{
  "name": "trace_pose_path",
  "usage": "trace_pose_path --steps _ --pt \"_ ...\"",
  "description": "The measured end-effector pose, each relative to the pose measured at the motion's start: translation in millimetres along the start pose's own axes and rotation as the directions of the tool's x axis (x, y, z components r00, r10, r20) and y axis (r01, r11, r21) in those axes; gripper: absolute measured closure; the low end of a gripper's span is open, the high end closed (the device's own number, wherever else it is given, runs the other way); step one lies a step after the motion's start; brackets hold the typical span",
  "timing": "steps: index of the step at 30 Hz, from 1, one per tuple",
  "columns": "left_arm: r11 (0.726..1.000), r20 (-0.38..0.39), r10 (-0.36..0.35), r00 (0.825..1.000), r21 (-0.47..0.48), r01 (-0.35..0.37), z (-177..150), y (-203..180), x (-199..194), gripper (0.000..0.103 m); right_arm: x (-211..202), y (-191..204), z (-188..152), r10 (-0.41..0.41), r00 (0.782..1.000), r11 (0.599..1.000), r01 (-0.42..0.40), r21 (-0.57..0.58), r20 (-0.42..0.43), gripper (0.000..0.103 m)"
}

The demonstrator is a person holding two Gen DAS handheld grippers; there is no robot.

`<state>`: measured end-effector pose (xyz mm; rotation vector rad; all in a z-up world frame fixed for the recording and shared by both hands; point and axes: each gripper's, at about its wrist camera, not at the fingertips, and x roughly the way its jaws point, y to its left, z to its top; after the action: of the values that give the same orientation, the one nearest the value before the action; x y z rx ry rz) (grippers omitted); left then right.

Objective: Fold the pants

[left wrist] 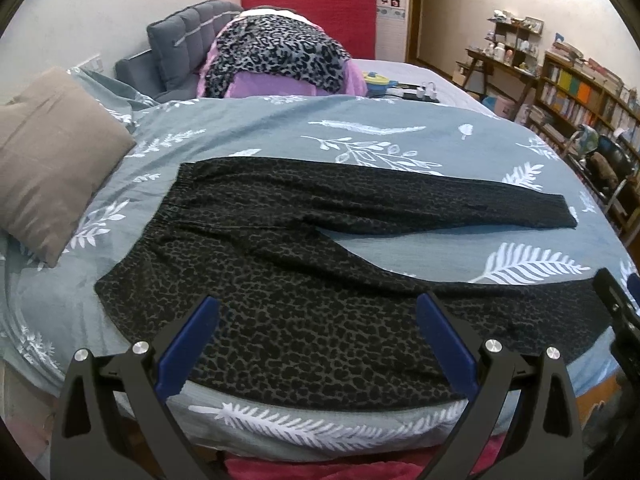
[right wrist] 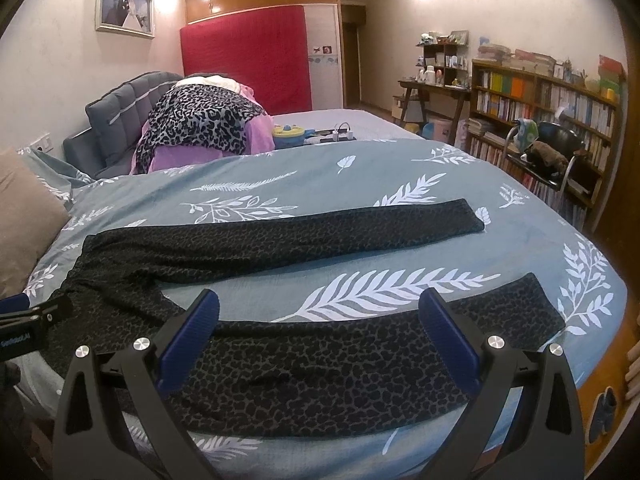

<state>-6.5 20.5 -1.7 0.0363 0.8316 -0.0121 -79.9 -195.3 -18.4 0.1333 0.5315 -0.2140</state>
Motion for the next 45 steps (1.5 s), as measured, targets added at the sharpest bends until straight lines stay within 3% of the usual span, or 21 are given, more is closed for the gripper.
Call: trace_pose_path --steps 29,45 --pt "0.998 -0.022 0.069 0.997 0.013 -0.069 -0.1 9.8 19.6 0.005 13.0 -13.1 -2.7 0.007 0.999 0.999 -0.005 0.044 -0.049 0.003" --pt "0.988 -0.031 0.153 0.988 0.003 -0.153 23.8 44.8 51.9 0.005 36.8 -19.0 -3.0 0.003 0.996 0.998 0.003 0.058 -0.093 0.003"
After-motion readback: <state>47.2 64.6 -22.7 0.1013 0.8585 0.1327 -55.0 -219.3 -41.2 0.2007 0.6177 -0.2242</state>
